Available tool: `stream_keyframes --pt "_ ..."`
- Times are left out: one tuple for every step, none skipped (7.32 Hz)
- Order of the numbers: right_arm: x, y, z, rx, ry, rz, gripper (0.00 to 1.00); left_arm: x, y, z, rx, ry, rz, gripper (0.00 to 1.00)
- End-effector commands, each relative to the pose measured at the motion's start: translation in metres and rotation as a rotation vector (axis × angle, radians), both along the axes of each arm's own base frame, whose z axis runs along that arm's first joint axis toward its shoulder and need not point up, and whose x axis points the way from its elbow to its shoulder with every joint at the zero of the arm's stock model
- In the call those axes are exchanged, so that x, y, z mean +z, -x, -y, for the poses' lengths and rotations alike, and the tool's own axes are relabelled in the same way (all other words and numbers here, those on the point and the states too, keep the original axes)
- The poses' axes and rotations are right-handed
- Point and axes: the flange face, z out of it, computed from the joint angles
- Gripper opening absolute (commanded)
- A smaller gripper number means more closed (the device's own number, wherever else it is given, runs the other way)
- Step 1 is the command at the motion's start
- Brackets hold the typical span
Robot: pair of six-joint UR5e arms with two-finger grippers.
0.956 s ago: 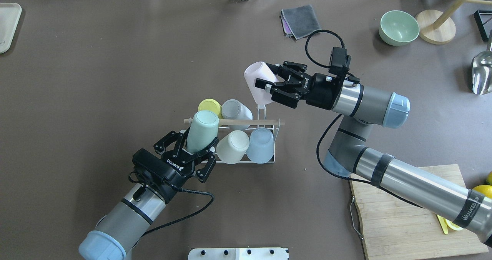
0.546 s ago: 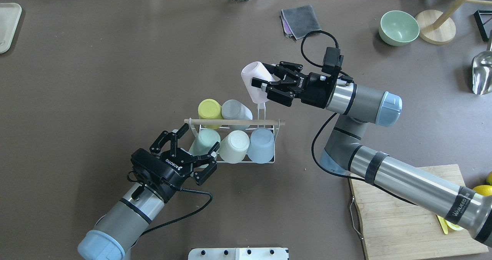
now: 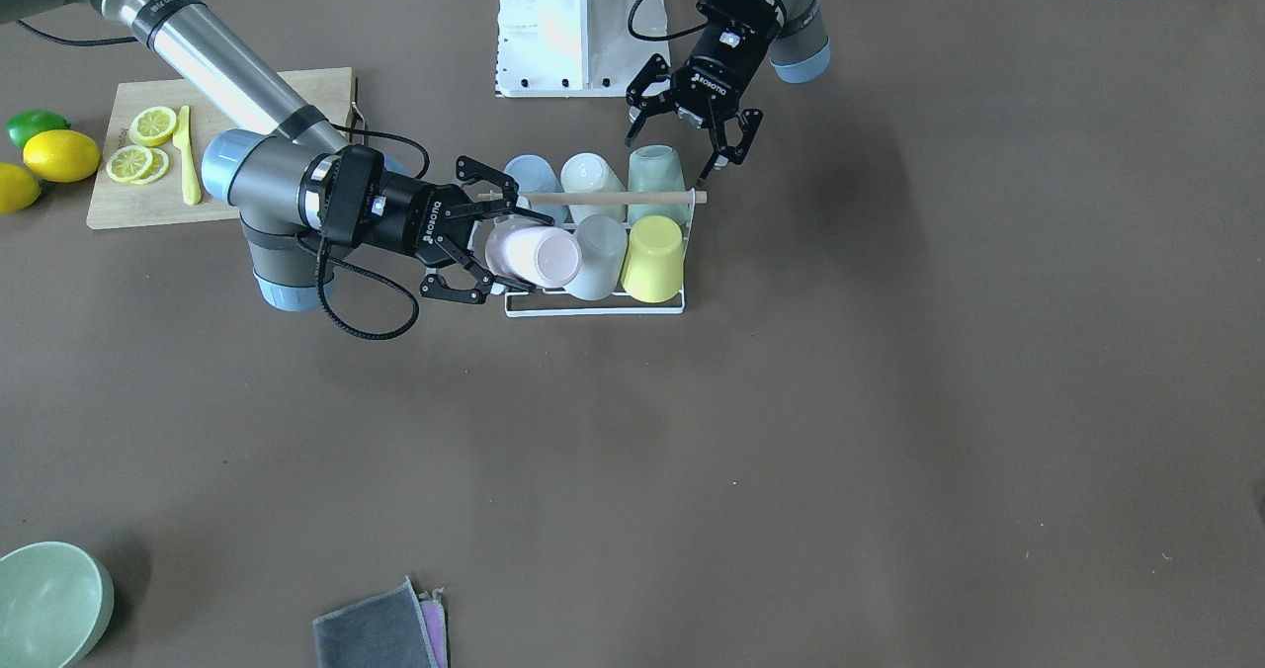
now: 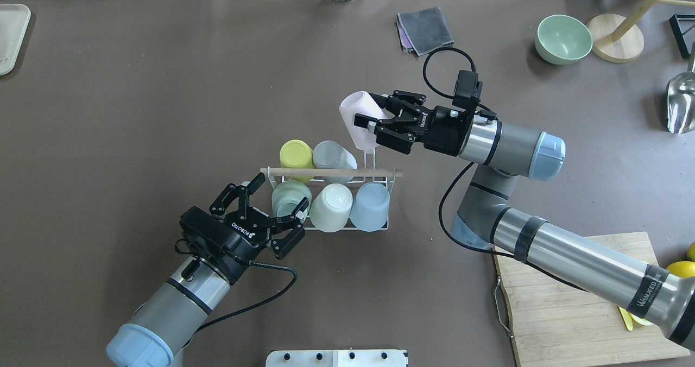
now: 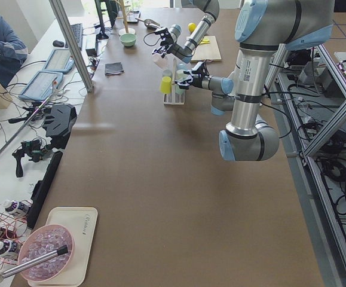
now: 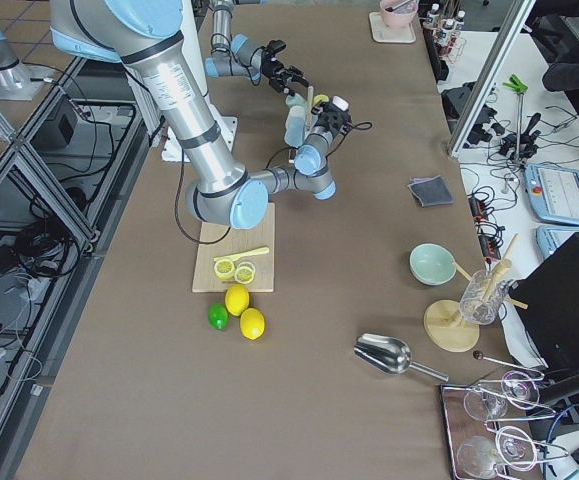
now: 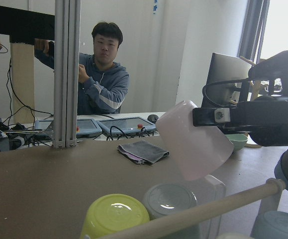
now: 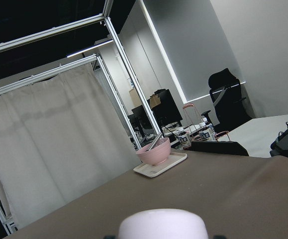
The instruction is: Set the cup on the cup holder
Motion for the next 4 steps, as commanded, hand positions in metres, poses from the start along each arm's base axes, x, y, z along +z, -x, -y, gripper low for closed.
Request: stream_keyframes --pt "0.003 0.002 -0.009 -0.012 -0.010 0.017 0.00 -0.014 0.052 -0.006 0.008 -0.010 -0.031 0.98" --pt "0.005 0.002 -0.010 -0.014 -0.013 0.020 0.00 -0.018 0.081 -0.011 0.050 -0.026 -0.013 0.98" --pt "0.008 0.003 -0.015 -0.020 -0.018 0.030 0.00 -0.015 0.097 -0.008 0.073 -0.032 0.007 0.98" --pt "0.008 0.004 -0.019 -0.027 -0.023 0.039 0.00 -0.006 0.103 0.008 0.087 -0.039 0.072 0.98"
